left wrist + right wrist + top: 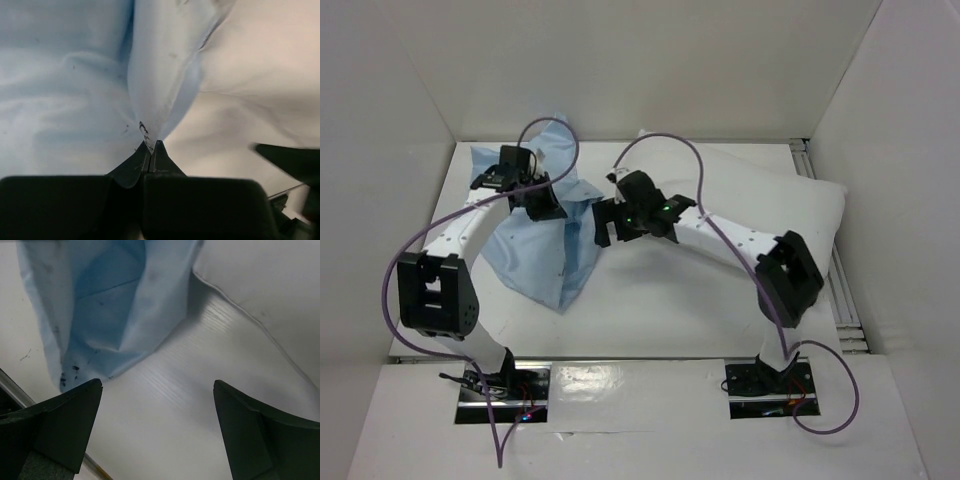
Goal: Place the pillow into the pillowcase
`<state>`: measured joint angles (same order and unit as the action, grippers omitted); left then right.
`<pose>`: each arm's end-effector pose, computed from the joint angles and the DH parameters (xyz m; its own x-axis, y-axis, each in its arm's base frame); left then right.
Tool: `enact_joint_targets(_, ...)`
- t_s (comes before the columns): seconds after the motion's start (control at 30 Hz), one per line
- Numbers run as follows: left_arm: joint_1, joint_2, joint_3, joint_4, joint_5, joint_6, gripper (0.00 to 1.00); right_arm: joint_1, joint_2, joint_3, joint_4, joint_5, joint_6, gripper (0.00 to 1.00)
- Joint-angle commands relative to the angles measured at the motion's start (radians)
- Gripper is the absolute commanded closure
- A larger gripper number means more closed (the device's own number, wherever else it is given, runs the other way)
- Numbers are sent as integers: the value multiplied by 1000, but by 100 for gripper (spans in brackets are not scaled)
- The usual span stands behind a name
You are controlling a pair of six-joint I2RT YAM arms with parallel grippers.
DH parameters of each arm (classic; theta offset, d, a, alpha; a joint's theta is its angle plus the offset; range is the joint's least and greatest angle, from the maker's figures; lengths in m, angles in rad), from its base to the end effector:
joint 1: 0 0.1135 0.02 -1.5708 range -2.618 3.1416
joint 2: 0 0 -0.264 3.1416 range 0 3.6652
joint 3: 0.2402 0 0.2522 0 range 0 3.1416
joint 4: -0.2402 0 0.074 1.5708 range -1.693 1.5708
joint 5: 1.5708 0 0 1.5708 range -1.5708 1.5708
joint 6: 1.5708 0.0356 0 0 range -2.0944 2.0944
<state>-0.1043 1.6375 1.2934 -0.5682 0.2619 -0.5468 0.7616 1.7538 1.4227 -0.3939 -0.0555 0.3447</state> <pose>0.3519 -0.0461 0.2650 -0.8061 -0.4206 -0.4162 -0.1885 0.8493 -0.4931 0.2890 0.2783 0.2776 -0.6947 -0.1962 -0.6920 -0.5146 0.8078 0.2875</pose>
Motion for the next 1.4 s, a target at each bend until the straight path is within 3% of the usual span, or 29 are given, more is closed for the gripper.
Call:
enact_joint_targets(0.0, 20, -80, 134, -47, 0, 42, 100, 5, 128, 77, 137, -113, 74, 0)
enact_joint_targets(0.13, 20, -71, 191, -91, 11, 64, 100, 5, 258, 145, 223, -188, 102, 0)
enact_joint_targets(0.23, 40, -71, 192, -101, 2, 64, 100, 5, 382, 231, 225, -170, 114, 11)
enact_joint_targets(0.27, 40, -71, 192, -101, 2, 64, 100, 5, 407, 276, 225, -159, 114, 19)
enact_joint_targets(0.3, 51, -82, 192, -101, 2, 64, 100, 5, 421, 291, 225, -150, 114, 47)
enact_joint_targets(0.37, 66, -82, 192, -110, 22, 73, 100, 5, 405, 265, 248, -138, 134, 85)
enact_joint_targets(0.4, 81, -91, 202, -110, 22, 82, 100, 5, 382, 237, 268, -117, 134, 98)
enact_joint_targets(0.47, 110, -100, 213, -130, 22, 93, 100, 14, 297, 185, 294, -93, 134, 100)
enact_joint_targets(0.67, 187, -100, 265, -150, 62, 102, 100, 51, 68, 13, 242, -20, 123, 100)
enact_joint_targets(0.93, 187, -91, 233, -140, 149, 93, 100, 171, -33, -177, 124, 176, 154, 100)
enact_joint_targets(0.97, 187, -91, 233, -140, 149, 93, 100, 182, -46, -177, 110, 198, 154, 92)
enact_joint_targets(1.0, 187, -91, 222, -131, 149, 93, 100, 192, -56, -153, 55, 233, 142, 77)
enact_joint_targets(1.03, 187, -91, 222, -131, 158, 93, 100, 193, -68, -137, 29, 265, 142, 58)
enact_joint_targets(1.07, 187, -91, 222, -131, 158, 93, 100, 193, -85, -124, 6, 339, 125, 31)
enact_joint_targets(1.2, 187, -91, 222, -131, 169, 93, 100, 136, -169, -18, -112, 508, 85, 8)
enact_joint_targets(1.37, 166, -100, 222, -131, 180, 102, 100, -5, -91, 113, -197, 568, 43, 1)
